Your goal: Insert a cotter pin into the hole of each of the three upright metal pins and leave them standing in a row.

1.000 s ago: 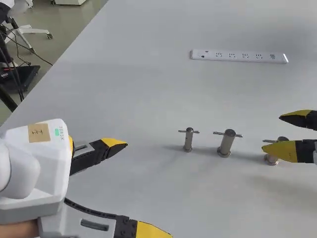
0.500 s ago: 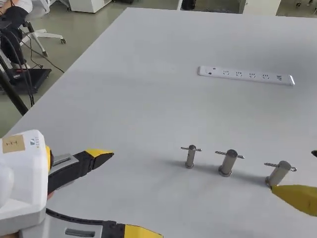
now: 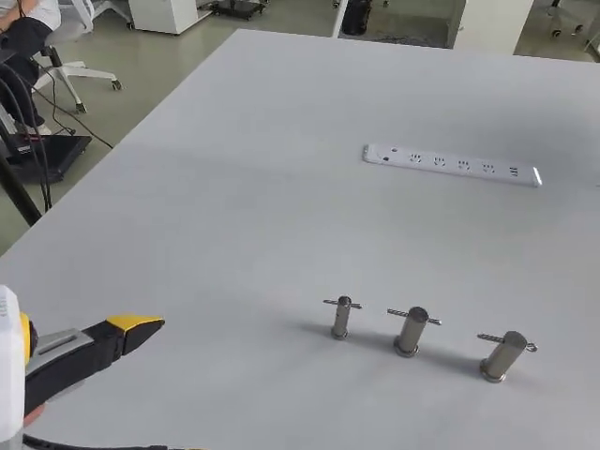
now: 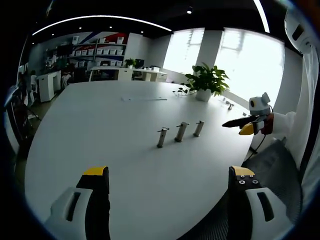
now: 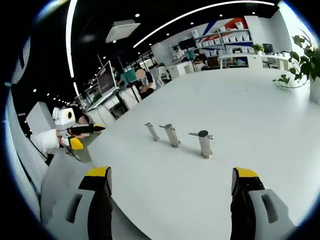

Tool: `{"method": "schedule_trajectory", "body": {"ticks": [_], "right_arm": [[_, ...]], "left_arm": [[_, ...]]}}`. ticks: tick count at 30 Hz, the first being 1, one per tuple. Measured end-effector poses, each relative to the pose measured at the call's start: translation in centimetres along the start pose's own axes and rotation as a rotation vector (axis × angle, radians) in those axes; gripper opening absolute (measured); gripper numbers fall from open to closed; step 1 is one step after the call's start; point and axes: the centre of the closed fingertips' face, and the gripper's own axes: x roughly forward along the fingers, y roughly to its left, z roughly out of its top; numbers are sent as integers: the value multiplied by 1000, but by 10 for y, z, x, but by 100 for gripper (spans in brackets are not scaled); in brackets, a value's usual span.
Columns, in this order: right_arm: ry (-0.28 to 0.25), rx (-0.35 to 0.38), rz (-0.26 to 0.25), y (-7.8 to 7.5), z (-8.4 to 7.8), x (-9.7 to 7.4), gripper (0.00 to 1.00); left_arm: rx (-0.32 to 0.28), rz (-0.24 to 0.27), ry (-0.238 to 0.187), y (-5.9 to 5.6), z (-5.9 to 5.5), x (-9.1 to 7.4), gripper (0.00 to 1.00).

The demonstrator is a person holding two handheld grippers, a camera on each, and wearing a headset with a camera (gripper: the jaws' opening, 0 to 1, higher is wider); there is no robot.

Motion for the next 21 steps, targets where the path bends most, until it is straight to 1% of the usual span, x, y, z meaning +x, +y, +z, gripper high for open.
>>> {"method": "schedule_trajectory", "body": {"ticks": [1, 2, 6, 9, 10, 11, 12, 14, 16, 21], "right_arm": [[19, -16, -19, -2, -5, 0, 98], [36, -16, -19, -2, -9, -1, 98], [61, -26, -35, -5, -13, -2, 98], [77, -24, -40, -8, -14, -3, 98], [75, -23, -44, -8, -14, -4, 98], [71, -25, -50, -9, -13, -4, 98], [66, -25, -54, -11, -12, -5, 98], [49, -30, -63, -11, -9, -6, 98], [47, -31, -71, -11, -9, -7, 98], [56, -27, -99, -13, -13, -13, 98]], "left_arm": [[-4, 7, 0, 1, -1, -1, 99], [-3, 18, -5, 2, -1, -1, 99], [-29, 48, -44, 4, 3, -6, 99], [-47, 60, -62, 5, 2, -8, 99], [-54, 64, -61, 6, 0, -8, 99], [-61, 69, -52, 7, -2, -9, 99], [-59, 72, -42, 8, -4, -9, 99], [-50, 79, -41, 10, -4, -9, 99], [-58, 70, -33, 9, -6, -9, 99], [-39, 59, -14, 7, -7, -7, 99]]}}
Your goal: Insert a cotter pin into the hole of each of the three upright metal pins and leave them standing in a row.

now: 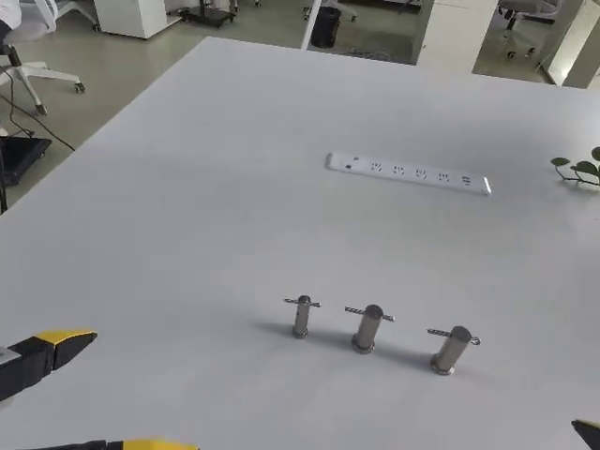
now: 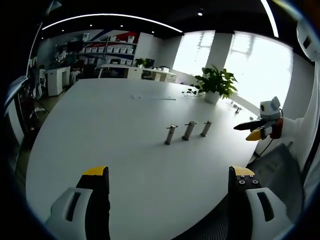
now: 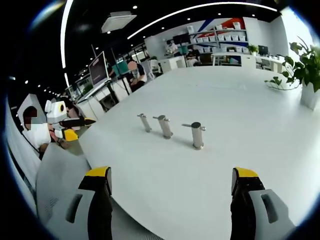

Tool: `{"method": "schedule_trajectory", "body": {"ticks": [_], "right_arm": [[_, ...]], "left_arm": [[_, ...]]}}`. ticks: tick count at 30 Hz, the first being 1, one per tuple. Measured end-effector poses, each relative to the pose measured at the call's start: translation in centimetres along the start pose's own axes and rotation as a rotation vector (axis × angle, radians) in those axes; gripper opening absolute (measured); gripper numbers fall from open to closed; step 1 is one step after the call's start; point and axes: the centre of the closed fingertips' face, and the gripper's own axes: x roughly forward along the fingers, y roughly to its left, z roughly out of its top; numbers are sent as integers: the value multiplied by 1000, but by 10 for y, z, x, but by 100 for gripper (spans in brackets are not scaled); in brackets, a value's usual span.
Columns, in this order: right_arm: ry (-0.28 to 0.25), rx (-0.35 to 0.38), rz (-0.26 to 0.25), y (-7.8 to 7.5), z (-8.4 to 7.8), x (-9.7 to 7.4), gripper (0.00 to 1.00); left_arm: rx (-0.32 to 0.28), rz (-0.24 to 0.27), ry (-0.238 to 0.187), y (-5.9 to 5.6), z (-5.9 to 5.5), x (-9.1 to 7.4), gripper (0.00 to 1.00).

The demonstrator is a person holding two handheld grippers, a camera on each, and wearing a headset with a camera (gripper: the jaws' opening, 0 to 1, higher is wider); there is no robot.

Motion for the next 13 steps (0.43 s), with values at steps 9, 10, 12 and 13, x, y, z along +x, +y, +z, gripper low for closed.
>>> {"method": "schedule_trajectory", "body": {"ticks": [9, 10, 12, 13], "right_arm": [[1, 5, -38, -1, -6, -2, 98], [-1, 5, -35, 2, -5, -1, 98], [1, 6, -29, 7, -4, 0, 98], [4, 4, -27, 8, -4, 1, 98]], "left_arm": [[30, -20, 23, -5, -3, 1, 97], [44, -22, 25, -6, -3, 1, 98], [41, -33, 37, -7, -4, 1, 99], [41, -37, 45, -7, -5, 1, 99]]}}
